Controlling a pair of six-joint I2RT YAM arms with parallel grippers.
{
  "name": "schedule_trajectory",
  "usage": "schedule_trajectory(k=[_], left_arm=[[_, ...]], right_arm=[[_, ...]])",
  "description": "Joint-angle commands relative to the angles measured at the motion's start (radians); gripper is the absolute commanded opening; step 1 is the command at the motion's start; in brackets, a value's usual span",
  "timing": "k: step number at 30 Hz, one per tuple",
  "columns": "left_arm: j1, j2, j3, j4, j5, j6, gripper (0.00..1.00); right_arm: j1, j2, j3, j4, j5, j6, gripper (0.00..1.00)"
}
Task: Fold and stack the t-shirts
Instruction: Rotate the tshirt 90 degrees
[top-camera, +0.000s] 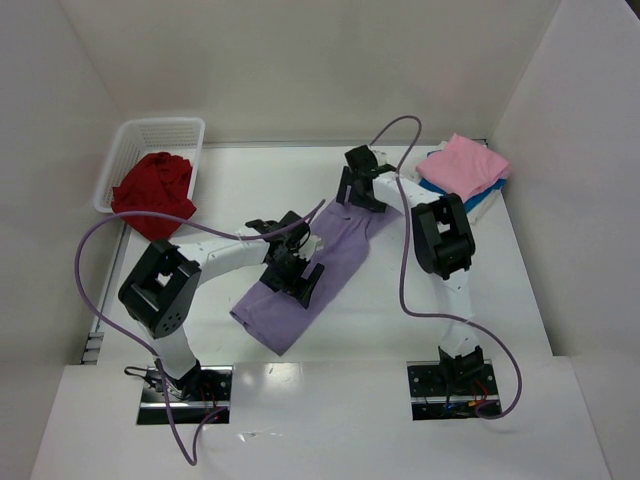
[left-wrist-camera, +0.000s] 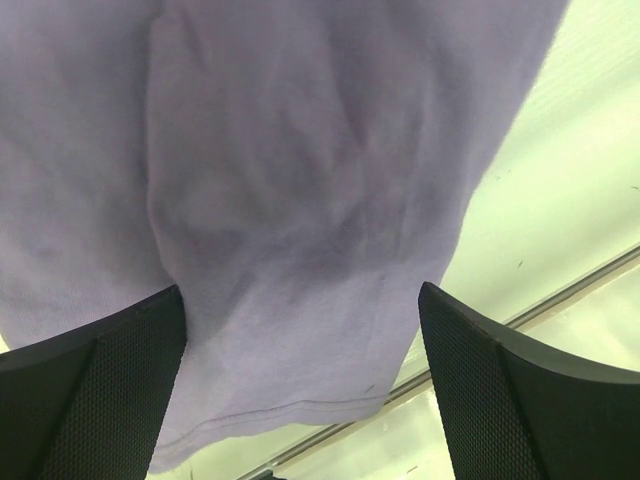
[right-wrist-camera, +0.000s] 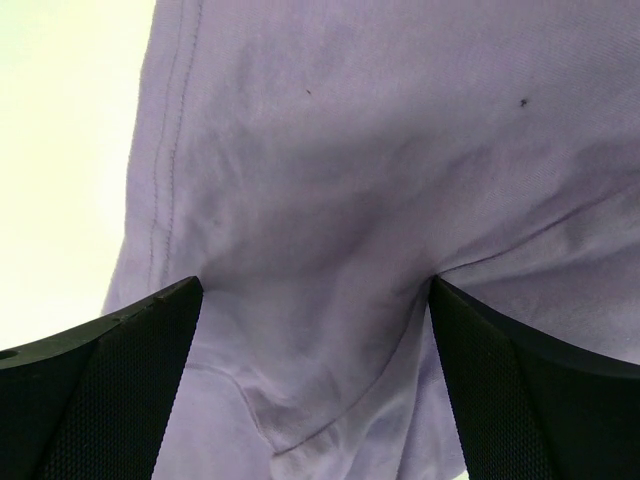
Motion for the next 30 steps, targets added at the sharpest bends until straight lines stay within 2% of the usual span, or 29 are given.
schedule_trajectory(k=[1,3,10,14,17,24,30], left_arm=[[-0.006,-0.026,-0.005,0.019,0.045,0.006,0.99],[-0.006,-0.017,-0.016,0.028,0.045,0.007,0.99],[-0.006,-0.007,-0.026,0.047,0.089,0.007,0.99],[-0.006,0.002,-0.026,0.056,0.129,-0.015,0.99],[-0.006,0.002,-0.037,0.074,0.14,-0.024,0.99],[-0.042,0.02,-0.014,0.108,0.163,-0.053,0.99],[-0.052,-0.072,0.009,0.019,-0.021,-0.064,0.99]], right_arm=[[0.045,0.101,0.133,-0.005,-0.052,0.009,0.99],[0.069,0.144,0.204,-0.025,-0.07,-0.005,0.99],[0.123,0.356,0.625,-0.119,-0.151,-0.075,0.99],[0.137,0.375,0.702,-0.119,-0.138,-0.114,0.99],[0.126,0.34,0.712,-0.142,-0.107,-0.126,0.99],[0.048,0.16,0.566,-0.109,-0.055,-0.115,0.99],[0.029,0.105,0.404,-0.077,0.007,-0.115,0.99]])
